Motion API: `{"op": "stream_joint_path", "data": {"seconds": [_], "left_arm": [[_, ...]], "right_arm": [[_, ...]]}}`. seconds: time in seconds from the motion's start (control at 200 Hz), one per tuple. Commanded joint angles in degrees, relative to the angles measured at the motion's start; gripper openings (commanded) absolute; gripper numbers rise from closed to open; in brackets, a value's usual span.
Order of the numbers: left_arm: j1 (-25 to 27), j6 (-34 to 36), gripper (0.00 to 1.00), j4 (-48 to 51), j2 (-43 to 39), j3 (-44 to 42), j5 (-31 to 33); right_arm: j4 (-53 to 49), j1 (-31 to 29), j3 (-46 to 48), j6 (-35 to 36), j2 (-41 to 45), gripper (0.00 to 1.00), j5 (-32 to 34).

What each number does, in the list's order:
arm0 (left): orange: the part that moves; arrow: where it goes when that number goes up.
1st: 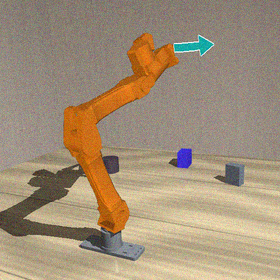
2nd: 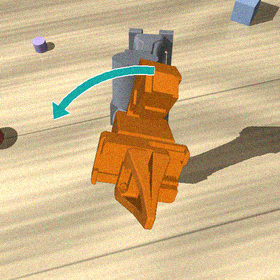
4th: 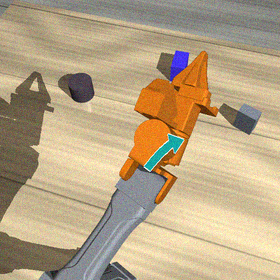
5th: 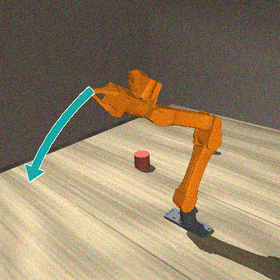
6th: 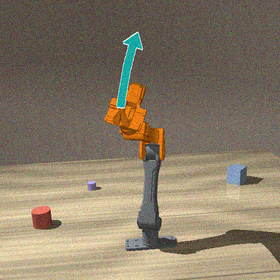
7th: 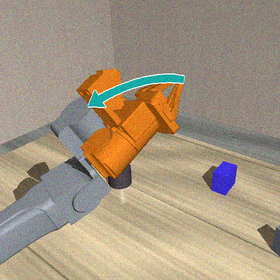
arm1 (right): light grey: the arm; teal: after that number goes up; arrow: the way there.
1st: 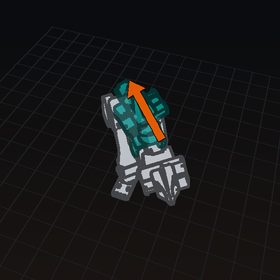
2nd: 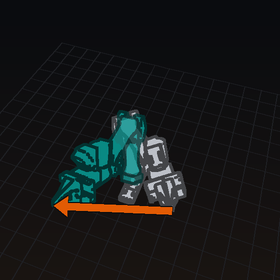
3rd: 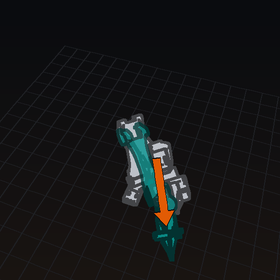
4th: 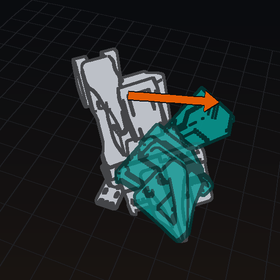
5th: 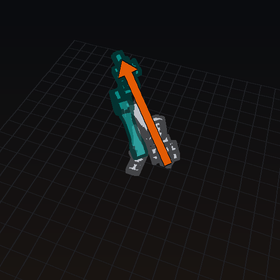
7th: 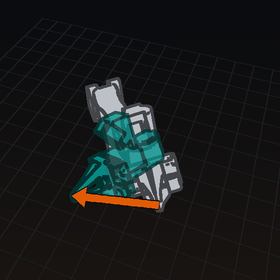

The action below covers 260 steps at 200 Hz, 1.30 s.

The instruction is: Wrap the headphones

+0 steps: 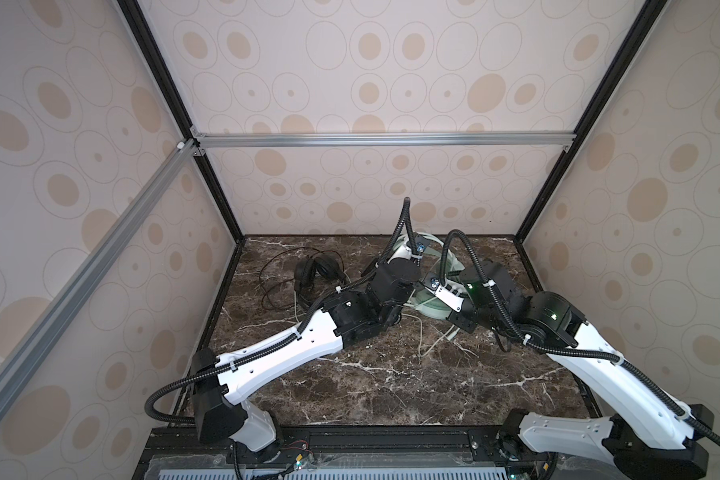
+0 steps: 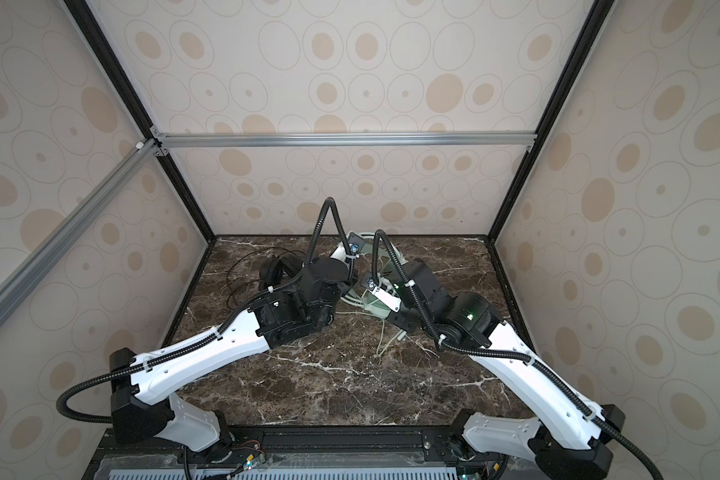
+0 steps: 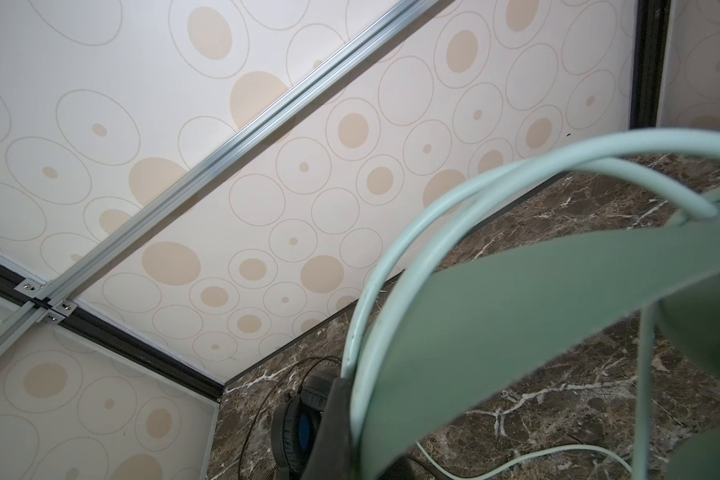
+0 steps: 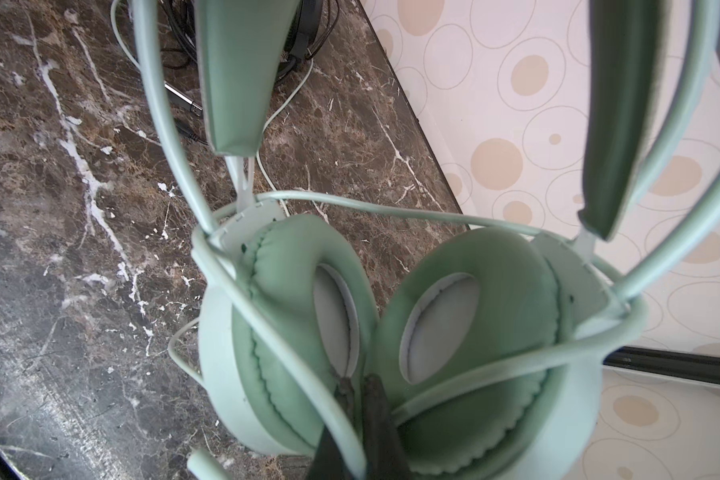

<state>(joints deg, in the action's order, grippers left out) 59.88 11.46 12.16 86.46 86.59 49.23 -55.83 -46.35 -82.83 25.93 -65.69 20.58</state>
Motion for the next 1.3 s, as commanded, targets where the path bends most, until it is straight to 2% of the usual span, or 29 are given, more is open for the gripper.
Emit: {"op": "stream_joint_path", "data": {"seconds": [0.0, 0.115, 0.31, 0.5, 0.705, 0.77, 0.94, 1.17, 1.295], "left_arm": [[-1.08, 4.17, 0.0, 2.68, -1.64, -0.06, 7.36], [-0.97, 11.02, 0.0, -6.13, -2.2, -3.14, 13.5], [-0.92, 23.53, 0.0, -23.73, -3.53, -8.46, 18.87], [-0.9, 35.43, 0.0, -41.62, -4.1, -12.69, 21.61], [-0.41, 50.55, 0.0, -60.64, -3.84, -16.84, 23.09], [-0.27, 49.91, 0.0, -60.15, -3.83, -16.85, 22.56], [-0.15, 38.55, 0.0, -46.49, -4.53, -14.21, 20.51], [0.24, 40.82, 0.0, -50.21, -5.16, -15.44, 20.82], [0.84, 46.06, 0.0, -57.01, -4.39, -16.27, 21.34]], "right_arm": [[-0.22, 0.23, -4.34, -2.4, 1.51, 0.0, 2.46], [-1.55, 0.17, -7.08, -9.5, 0.31, 0.0, -2.34], [-2.54, 0.12, -8.99, -20.05, -1.63, 0.0, -8.5], [-7.37, 0.17, -11.03, -21.36, -4.12, 0.0, -6.3], [-7.93, 0.12, -11.08, -21.53, -4.56, 0.0, -4.57], [-7.59, 0.19, -11.17, -21.81, -4.56, 0.0, -5.34], [-6.37, 0.16, -11.54, -22.95, -4.79, 0.01, -6.26], [-8.28, 0.17, -12.27, -22.93, -5.33, 0.02, -5.39], [-7.28, 0.22, -12.58, -25.76, -5.72, 0.02, -7.82]]}}
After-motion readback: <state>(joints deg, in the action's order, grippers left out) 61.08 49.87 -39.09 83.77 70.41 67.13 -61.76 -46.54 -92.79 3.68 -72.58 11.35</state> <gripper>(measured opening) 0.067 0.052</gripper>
